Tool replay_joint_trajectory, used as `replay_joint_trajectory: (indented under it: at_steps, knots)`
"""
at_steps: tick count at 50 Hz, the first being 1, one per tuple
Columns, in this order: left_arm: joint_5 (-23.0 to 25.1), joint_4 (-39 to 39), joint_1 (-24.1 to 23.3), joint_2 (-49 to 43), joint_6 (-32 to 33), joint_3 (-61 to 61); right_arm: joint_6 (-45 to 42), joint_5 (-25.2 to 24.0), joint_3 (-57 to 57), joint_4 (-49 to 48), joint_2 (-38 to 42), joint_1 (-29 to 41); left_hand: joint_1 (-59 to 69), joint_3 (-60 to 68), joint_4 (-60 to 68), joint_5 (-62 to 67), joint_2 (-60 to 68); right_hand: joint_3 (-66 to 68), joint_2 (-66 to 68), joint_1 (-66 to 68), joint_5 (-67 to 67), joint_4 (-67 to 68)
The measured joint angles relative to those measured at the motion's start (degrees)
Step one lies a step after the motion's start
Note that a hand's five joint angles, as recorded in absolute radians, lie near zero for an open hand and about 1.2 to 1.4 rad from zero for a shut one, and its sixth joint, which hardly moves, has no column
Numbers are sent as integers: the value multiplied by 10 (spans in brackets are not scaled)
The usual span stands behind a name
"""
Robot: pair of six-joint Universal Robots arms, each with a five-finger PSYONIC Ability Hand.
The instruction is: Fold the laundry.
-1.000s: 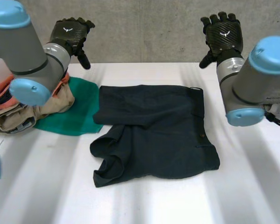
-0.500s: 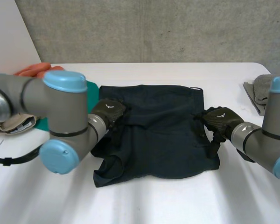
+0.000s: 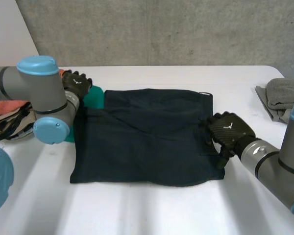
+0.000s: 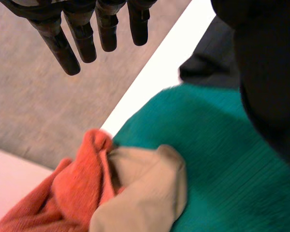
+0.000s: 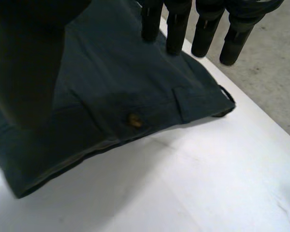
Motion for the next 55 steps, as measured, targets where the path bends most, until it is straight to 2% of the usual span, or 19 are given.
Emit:
replay_joint_trajectory:
  at_steps: [8, 16, 22, 26, 28, 32, 36, 43, 49, 52, 55]
  knots:
    - [47, -28, -27, 108, -32, -107, -17, -4, 18, 18, -20, 1, 0, 0, 0, 0, 0, 125, 125, 130, 127, 129]
    - [98, -67, -39, 222, -45, -234, -16, -27, 24, 99, -45, -7, 0, 0, 0, 0, 0, 182, 181, 184, 182, 185]
    - [120, -81, -31, 294, -45, -317, -18, -60, 44, 149, -58, -11, 23, 13, 17, 11, 15, 193, 188, 193, 193, 195]
    - [135, -97, -24, 336, -48, -371, -22, -72, 61, 147, -58, -16, 114, 90, 100, 86, 97, 183, 184, 187, 182, 188]
    - [142, -110, -21, 350, -50, -395, -23, -77, 69, 131, -53, -18, 120, 102, 111, 97, 107, 154, 159, 163, 152, 162]
    - [150, -141, -15, 364, -56, -440, -25, -84, 82, 74, -38, -21, 95, 81, 86, 72, 85, 89, 85, 92, 73, 90]
    - [155, -156, -8, 363, -58, -481, -29, -86, 89, 5, -16, -21, 48, 36, 38, 22, 42, 78, 73, 78, 55, 72]
    - [158, -109, 4, 338, -60, -534, -43, -84, 83, -85, 28, -18, 48, 36, 30, 12, 31, 86, 87, 98, 94, 96]
    - [146, -56, 4, 306, -60, -536, -50, -81, 66, -117, 57, -12, 41, 36, 30, 13, 31, 163, 166, 171, 165, 166]
    - [132, -33, 1, 285, -59, -523, -50, -70, 59, -137, 69, -6, 41, 36, 30, 13, 31, 243, 251, 249, 243, 246]
    - [114, -10, -1, 264, -58, -506, -49, -51, 54, -163, 77, 2, 44, 37, 34, 18, 33, 436, 443, 421, 434, 444]
